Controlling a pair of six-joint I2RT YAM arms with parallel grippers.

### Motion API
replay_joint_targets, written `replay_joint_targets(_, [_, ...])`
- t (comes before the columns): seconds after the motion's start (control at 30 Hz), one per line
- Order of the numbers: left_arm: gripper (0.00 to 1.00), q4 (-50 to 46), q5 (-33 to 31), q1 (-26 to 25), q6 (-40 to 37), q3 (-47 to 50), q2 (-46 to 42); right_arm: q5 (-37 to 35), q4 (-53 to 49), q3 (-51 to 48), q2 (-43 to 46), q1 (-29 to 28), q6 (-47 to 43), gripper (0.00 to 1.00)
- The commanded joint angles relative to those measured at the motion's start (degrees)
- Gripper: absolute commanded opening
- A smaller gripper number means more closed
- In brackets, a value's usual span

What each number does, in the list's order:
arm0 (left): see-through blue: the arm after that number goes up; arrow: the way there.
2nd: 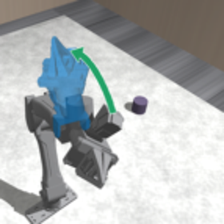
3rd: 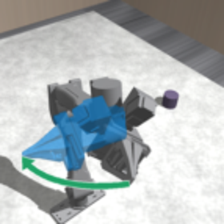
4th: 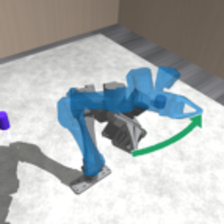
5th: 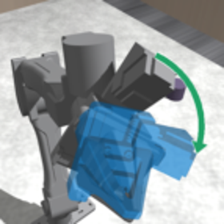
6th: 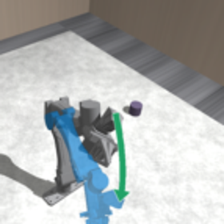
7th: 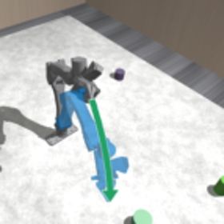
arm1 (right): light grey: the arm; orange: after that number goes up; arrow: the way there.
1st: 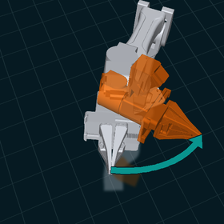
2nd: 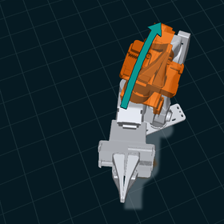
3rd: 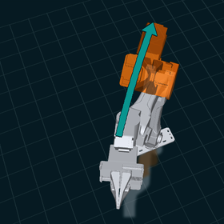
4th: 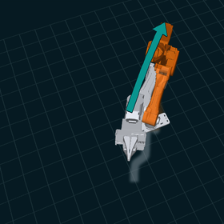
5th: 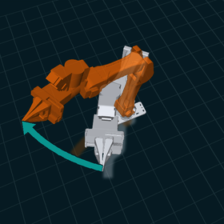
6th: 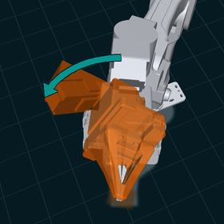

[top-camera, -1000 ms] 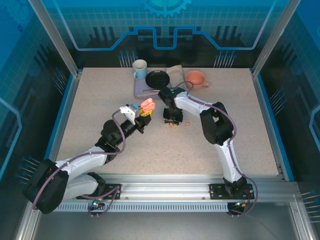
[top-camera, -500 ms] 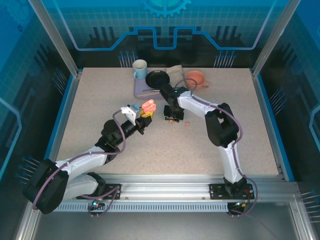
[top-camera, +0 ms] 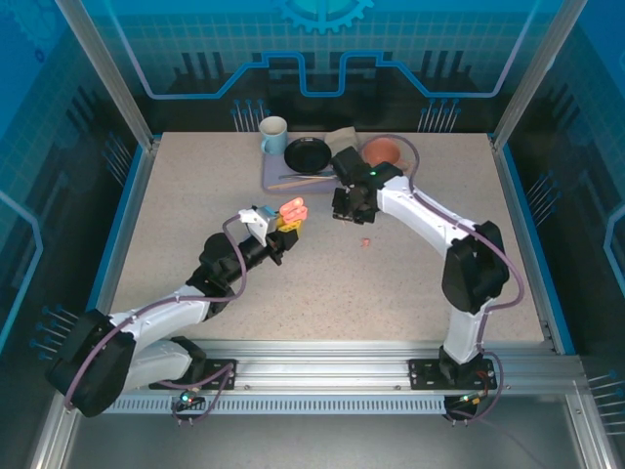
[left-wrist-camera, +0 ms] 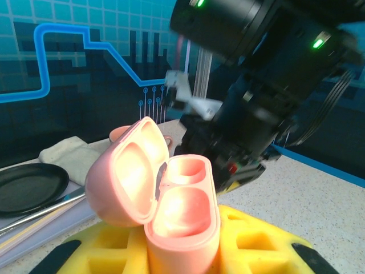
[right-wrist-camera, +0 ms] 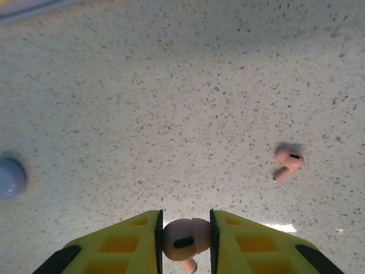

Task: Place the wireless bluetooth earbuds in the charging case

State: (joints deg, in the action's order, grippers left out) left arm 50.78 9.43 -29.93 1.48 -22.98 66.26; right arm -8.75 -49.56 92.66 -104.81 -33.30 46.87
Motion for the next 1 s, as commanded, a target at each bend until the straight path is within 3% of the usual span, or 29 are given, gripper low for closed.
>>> replay_joint_targets(0.0, [0.00, 1.5, 1.7, 0.4, -0.6, -1.2, 1.2, -1.6, 1.5, -1.6, 5.8, 0.7, -1.9, 0.26])
replay_joint_targets(0.4, [0.00, 4.7, 5.6, -0.2, -1.6, -4.7, 6.7, -0.9, 13.7, -5.2, 23.4, -1.9, -9.6, 0.27])
replay_joint_targets(0.7, [0.00, 6.4, 6.0, -2.5, -2.9, -9.4, 10.5, 2.5, 27.3, -9.5, 27.3, -9.0, -13.6, 0.27])
replay_joint_targets(0.97, [0.00, 5.7, 5.7, -3.0, -3.4, -12.8, 11.2, 3.8, 36.7, -17.1, 29.5, -11.8, -12.5, 0.27])
